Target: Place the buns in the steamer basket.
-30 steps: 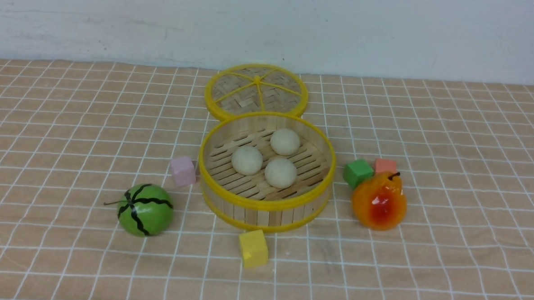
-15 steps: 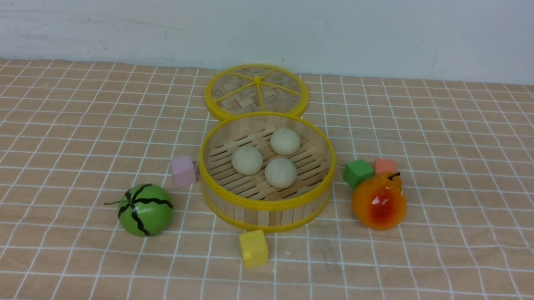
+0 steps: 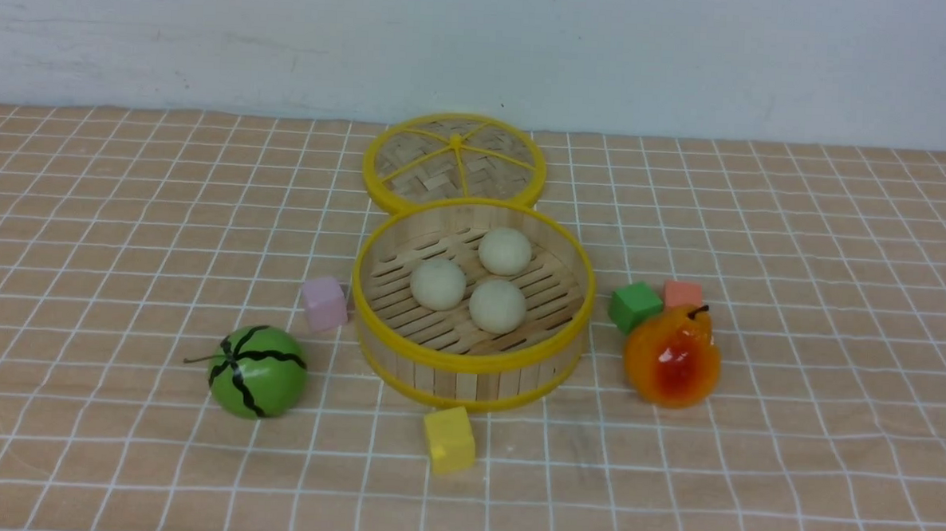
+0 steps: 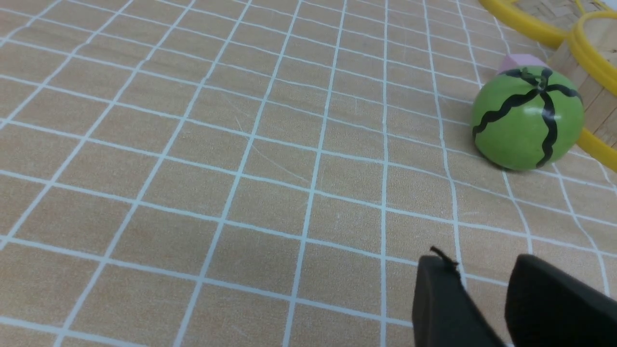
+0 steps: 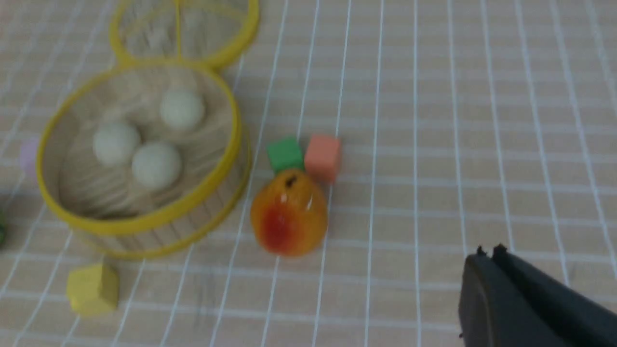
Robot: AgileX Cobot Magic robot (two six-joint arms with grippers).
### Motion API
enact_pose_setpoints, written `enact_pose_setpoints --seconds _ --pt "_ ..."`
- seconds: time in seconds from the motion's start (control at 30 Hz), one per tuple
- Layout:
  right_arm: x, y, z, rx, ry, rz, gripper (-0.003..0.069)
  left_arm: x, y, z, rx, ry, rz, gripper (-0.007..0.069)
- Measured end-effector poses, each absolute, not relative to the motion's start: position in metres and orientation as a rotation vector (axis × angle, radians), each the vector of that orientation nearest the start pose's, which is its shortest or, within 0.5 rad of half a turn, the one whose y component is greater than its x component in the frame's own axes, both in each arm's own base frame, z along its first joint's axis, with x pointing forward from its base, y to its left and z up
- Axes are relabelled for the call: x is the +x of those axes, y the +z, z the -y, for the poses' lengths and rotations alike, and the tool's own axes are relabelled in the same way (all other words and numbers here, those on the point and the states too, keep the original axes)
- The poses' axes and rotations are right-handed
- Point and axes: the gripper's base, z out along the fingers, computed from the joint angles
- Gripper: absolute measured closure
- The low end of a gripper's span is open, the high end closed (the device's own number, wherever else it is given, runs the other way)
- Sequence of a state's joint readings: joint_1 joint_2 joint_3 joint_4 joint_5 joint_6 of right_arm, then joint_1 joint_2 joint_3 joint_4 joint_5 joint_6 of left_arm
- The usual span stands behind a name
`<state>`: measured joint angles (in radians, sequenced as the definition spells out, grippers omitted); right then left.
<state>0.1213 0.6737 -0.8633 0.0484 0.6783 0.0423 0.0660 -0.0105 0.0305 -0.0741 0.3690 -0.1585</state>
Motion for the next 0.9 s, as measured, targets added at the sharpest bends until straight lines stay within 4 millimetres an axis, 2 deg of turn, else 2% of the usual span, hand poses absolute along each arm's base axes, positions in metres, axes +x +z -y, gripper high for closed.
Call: enact_pose_setpoints --seconds 0.07,0.1,0.17,0.2,0.23,0.33,0.37,0.4,0.43,0.47,0.53,0.9 --pt "0.105 0.367 -0.014 -0.060 0.147 -1.882 0.0675 0.053 0.170 -0.001 -0.256 -0.136 -1.856 0.0416" --pt "0.090 0.346 -0.011 -0.059 0.129 -1.810 0.0676 0.053 0.170 -0.001 -0.256 -0.136 -1.856 0.0415" --pt "0.075 0.313 -0.007 -0.050 0.104 -1.750 0.0673 0.053 0.170 -0.001 -0.256 -0.136 -1.856 0.0414" --pt "0.073 0.309 -0.007 -0.050 0.104 -1.746 0.0673 0.053 0.170 -0.001 -0.256 -0.136 -1.856 0.0414" --pt "0.064 0.273 -0.005 -0.031 0.089 -1.730 0.0671 0.053 0.170 -0.001 -0.256 -0.136 -1.856 0.0411" --pt "0.057 0.224 -0.002 0.000 0.053 -1.750 0.0669 0.053 0.170 -0.001 -0.256 -0.136 -1.856 0.0410" --pt "0.057 0.217 -0.002 0.006 0.048 -1.759 0.0668 0.053 0.170 -0.001 -0.256 -0.136 -1.856 0.0410" --pt "0.056 0.193 0.000 0.029 0.028 -1.796 0.0668 0.053 0.170 -0.001 -0.256 -0.136 -1.856 0.0410" --pt "0.055 0.182 0.001 0.043 0.017 -1.825 0.0668 0.053 0.170 -0.001 -0.256 -0.136 -1.856 0.0410" --pt "0.054 0.175 0.001 0.053 0.009 -1.861 0.0668 0.053 0.170 -0.001 -0.256 -0.136 -1.856 0.0410" --pt "0.053 0.173 0.002 0.055 -0.001 -1.871 0.0664 0.053 0.170 -0.001 -0.256 -0.136 -1.856 0.0410" --pt "0.052 0.173 0.002 0.062 0.003 -1.874 0.0656 0.053 0.170 -0.001 -0.256 -0.136 -1.856 0.0407"
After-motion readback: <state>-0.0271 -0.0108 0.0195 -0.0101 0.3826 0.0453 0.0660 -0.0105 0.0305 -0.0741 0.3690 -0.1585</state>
